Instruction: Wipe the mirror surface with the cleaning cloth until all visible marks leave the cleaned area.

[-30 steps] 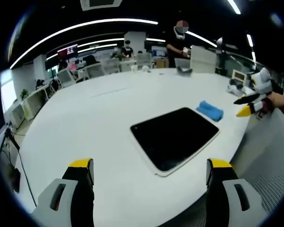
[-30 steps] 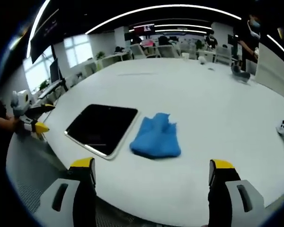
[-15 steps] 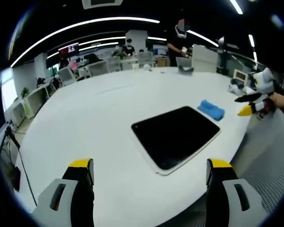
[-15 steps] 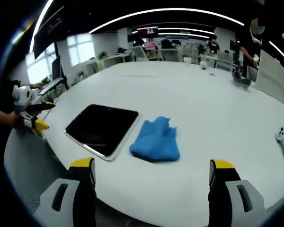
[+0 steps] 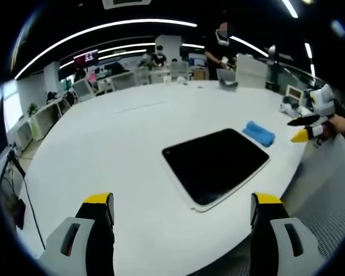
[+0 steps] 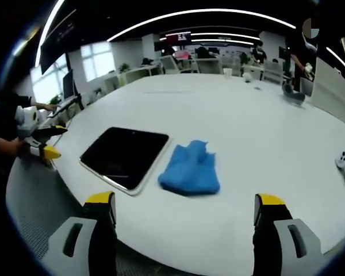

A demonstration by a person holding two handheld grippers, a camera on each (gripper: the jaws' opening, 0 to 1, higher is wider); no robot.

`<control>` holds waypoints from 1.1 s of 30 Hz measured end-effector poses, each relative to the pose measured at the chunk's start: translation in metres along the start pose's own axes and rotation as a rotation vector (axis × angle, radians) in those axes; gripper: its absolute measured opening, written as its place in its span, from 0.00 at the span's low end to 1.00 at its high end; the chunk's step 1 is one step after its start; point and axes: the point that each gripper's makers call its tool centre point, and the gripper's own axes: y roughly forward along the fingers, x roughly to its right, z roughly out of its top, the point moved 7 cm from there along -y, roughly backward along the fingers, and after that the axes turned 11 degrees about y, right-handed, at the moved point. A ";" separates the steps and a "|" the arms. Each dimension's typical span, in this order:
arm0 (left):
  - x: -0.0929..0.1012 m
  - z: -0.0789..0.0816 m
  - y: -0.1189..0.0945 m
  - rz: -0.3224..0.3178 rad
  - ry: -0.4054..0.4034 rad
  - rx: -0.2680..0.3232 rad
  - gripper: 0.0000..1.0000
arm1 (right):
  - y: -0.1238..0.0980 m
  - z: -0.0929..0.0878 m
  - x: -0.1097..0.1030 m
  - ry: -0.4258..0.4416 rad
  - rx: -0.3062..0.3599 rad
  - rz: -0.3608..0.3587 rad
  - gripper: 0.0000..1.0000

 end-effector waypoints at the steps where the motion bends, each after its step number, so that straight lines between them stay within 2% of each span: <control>1: 0.000 0.000 0.000 0.002 -0.001 0.001 0.99 | 0.000 0.000 0.000 0.001 -0.003 -0.002 1.00; 5: 0.000 -0.001 0.001 -0.007 -0.009 -0.003 0.99 | -0.002 0.000 0.001 0.001 -0.040 -0.022 1.00; 8: 0.001 -0.001 0.000 -0.013 -0.018 -0.007 0.99 | -0.006 0.006 0.002 0.001 -0.040 -0.028 1.00; 9: 0.002 -0.001 0.000 -0.017 -0.016 -0.007 0.99 | -0.008 0.010 0.000 0.013 -0.029 -0.010 1.00; 15: 0.007 0.001 0.002 -0.033 0.022 -0.012 0.99 | -0.021 0.029 0.000 0.016 -0.019 -0.024 1.00; 19: 0.004 0.002 0.001 -0.026 0.009 -0.005 0.99 | -0.026 0.038 -0.001 0.082 -0.072 -0.004 1.00; 21: 0.004 0.001 0.002 -0.026 0.010 -0.003 0.99 | -0.028 0.044 0.000 0.095 -0.114 -0.028 1.00; 26: 0.005 0.001 0.003 -0.039 0.016 -0.004 0.99 | -0.032 0.071 -0.004 0.137 -0.152 -0.008 1.00; 27: 0.005 0.000 0.003 -0.043 0.021 -0.010 0.99 | -0.033 0.079 -0.008 0.129 -0.157 0.011 0.99; 29: 0.006 0.000 0.003 -0.047 0.027 -0.024 0.99 | -0.036 0.084 -0.012 0.097 -0.227 0.011 0.97; 33: 0.005 0.001 0.002 -0.044 0.022 -0.009 0.99 | -0.033 0.103 -0.013 0.062 -0.224 0.008 0.96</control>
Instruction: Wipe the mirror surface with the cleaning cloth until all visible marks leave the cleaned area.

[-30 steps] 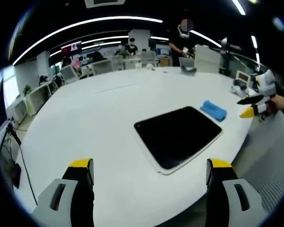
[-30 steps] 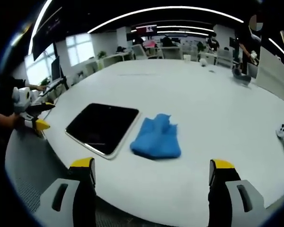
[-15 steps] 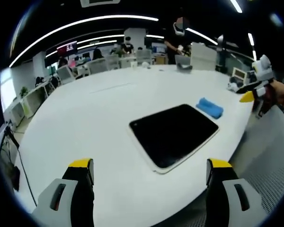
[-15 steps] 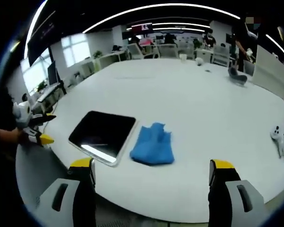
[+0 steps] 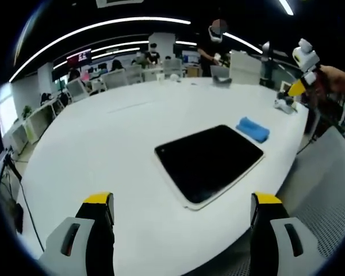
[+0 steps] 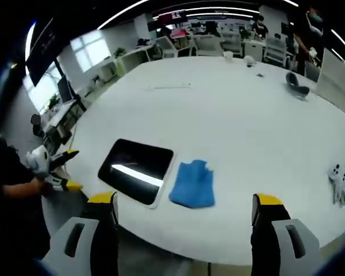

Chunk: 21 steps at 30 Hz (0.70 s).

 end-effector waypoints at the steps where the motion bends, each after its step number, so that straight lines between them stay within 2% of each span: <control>1: -0.001 0.000 0.000 0.006 -0.006 0.003 0.99 | 0.001 0.005 0.001 0.003 -0.009 0.001 0.96; 3: -0.002 0.000 0.000 0.010 -0.009 0.005 0.99 | 0.005 0.010 0.002 0.004 -0.027 0.035 0.95; 5: -0.001 0.000 0.000 0.005 -0.005 0.002 0.99 | 0.007 0.009 0.004 0.086 -0.095 0.056 0.95; 6: 0.000 0.000 0.000 -0.001 -0.002 0.003 0.99 | 0.010 0.012 0.004 0.114 -0.095 0.088 0.94; 8: 0.000 0.001 0.000 0.001 0.000 0.007 0.99 | 0.011 0.018 0.006 0.145 -0.099 0.096 0.91; 18: 0.000 -0.001 0.001 0.003 -0.010 -0.006 0.99 | 0.010 0.045 0.008 0.080 -0.133 0.057 0.92; 21: 0.000 -0.002 0.001 0.004 -0.009 -0.009 0.99 | 0.011 0.050 0.001 0.073 -0.156 0.086 0.92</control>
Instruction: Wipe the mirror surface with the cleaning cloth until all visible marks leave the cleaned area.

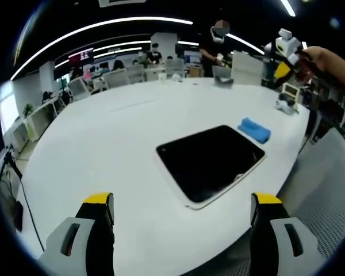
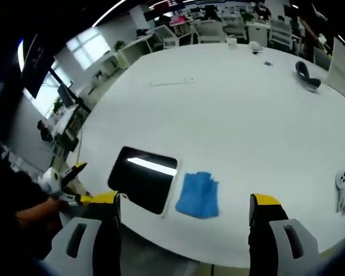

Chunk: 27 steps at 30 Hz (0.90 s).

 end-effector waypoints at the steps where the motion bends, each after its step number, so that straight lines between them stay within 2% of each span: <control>1: 0.000 0.000 0.000 0.000 0.000 0.000 0.99 | 0.001 0.001 -0.002 0.004 -0.002 0.006 0.92; 3: -0.001 0.000 0.000 0.002 -0.003 0.000 0.99 | 0.007 0.004 -0.002 0.003 -0.026 0.008 0.92; 5: -0.001 -0.001 0.000 0.005 -0.007 -0.003 0.99 | 0.010 -0.003 -0.008 -0.012 -0.044 0.004 0.92; 10: -0.001 -0.001 0.000 0.005 -0.008 -0.002 0.99 | 0.029 -0.001 -0.002 -0.012 -0.082 -0.006 0.89; 12: -0.001 -0.001 0.000 0.005 -0.012 0.001 0.99 | 0.035 -0.002 -0.001 0.030 -0.095 0.012 0.87; 14: -0.002 0.000 0.000 0.007 -0.014 0.002 0.99 | 0.040 -0.001 -0.002 0.049 -0.076 0.026 0.83; 23: -0.003 0.000 0.001 -0.004 -0.013 0.007 0.99 | 0.066 -0.010 0.004 0.102 -0.138 0.010 0.63; 27: -0.002 0.000 0.002 -0.013 -0.005 0.005 0.99 | 0.076 -0.013 0.009 0.142 -0.177 -0.002 0.41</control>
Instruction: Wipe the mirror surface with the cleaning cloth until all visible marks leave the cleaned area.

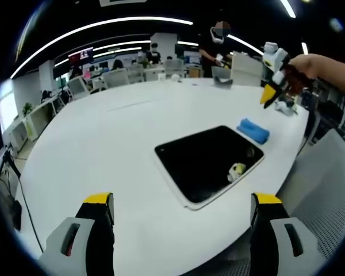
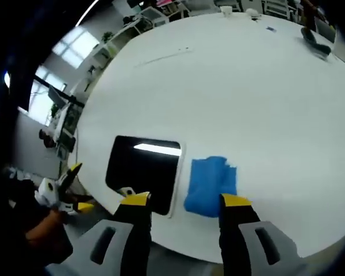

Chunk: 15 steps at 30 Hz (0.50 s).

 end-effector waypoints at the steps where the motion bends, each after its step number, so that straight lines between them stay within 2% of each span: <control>1: 0.000 0.000 0.000 -0.001 0.001 0.000 0.99 | 0.002 0.000 0.002 0.010 -0.002 -0.001 0.42; 3: 0.000 0.000 0.000 -0.002 0.005 -0.001 0.99 | 0.008 0.000 0.004 0.045 -0.013 0.002 0.42; 5: 0.000 0.001 -0.001 0.012 0.033 0.008 0.99 | 0.014 -0.001 0.008 0.036 -0.017 -0.018 0.42; 7: 0.000 0.001 -0.001 0.008 0.025 0.006 0.99 | 0.021 -0.002 0.014 0.050 -0.034 -0.035 0.42; 11: 0.003 0.001 -0.001 -0.007 0.040 -0.001 0.99 | 0.035 0.000 0.016 0.055 -0.042 -0.033 0.35; 12: 0.003 0.001 -0.001 -0.005 0.040 0.001 0.99 | 0.038 0.000 0.019 0.043 -0.053 -0.067 0.35; 13: 0.002 0.001 -0.001 0.002 0.034 0.002 0.99 | 0.039 0.001 0.021 0.038 -0.035 -0.079 0.33; 15: 0.001 0.000 -0.001 0.009 0.028 0.002 0.99 | 0.042 0.002 0.023 0.075 -0.030 -0.082 0.30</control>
